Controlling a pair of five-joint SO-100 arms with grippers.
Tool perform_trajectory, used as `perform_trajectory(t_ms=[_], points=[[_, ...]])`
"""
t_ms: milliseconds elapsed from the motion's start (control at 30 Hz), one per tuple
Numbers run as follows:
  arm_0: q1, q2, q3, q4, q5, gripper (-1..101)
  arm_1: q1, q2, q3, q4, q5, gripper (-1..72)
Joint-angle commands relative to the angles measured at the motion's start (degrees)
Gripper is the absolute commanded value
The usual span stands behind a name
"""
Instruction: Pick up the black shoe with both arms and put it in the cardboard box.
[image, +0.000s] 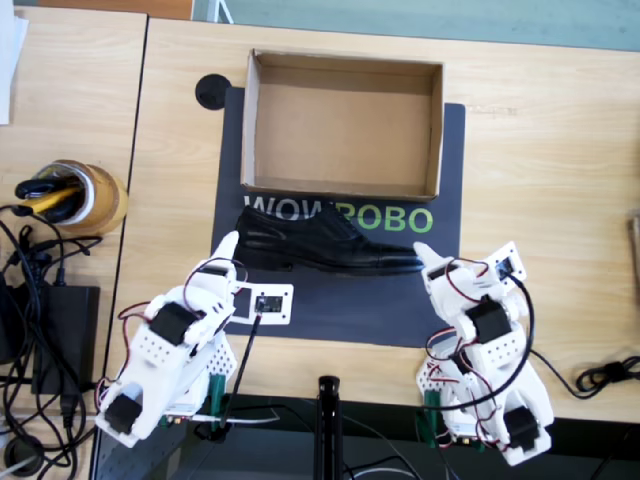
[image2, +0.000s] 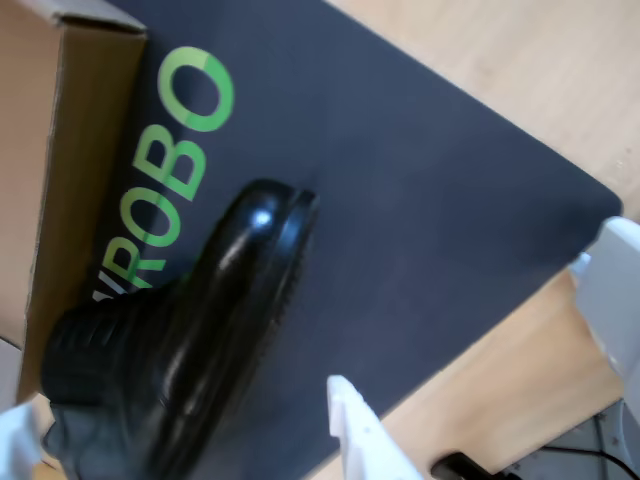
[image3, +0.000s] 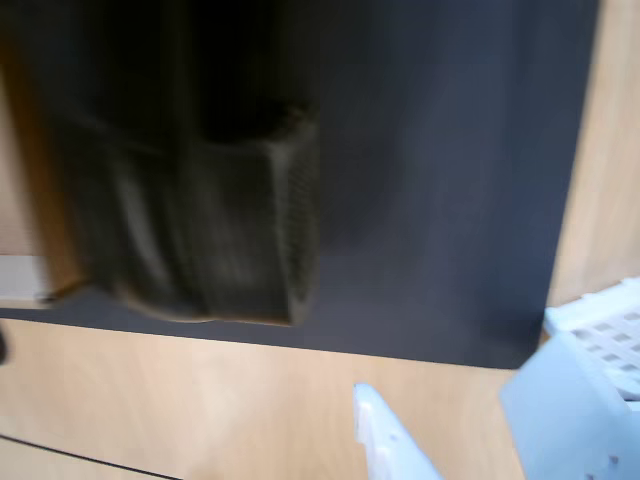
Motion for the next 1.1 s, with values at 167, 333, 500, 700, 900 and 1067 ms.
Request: perform_trajectory(t_ms=[167, 333, 500, 700, 900, 1067], points=[[1.6, -5.9, 1.3, -6.6, 1.1, 58, -1.9, -3.4, 1.2, 0.5, -0.9, 50.6], [2.6, -11.4, 1.6, -11.7, 1.1, 60, -2.6, -7.7, 1.0, -0.4, -1.1, 53.4], [3.5, -16.7, 2.7, -17.8, 1.8, 60, -4.5, -10.2, 1.1, -2.5, -0.7, 53.1], [3.9, -21.5, 4.5, -23.5, 2.0, 60, -5.4, -13.4, 4.0, -7.0, -0.9, 53.3], [4.1, -23.6, 5.5, -25.5, 2.7, 60, -7.1, -17.4, 6.0, -10.6, -0.3, 52.9], [4.2, -25.0, 8.3, -29.5, 3.1, 60, -7.2, -20.1, 7.9, -13.9, -0.1, 52.1]])
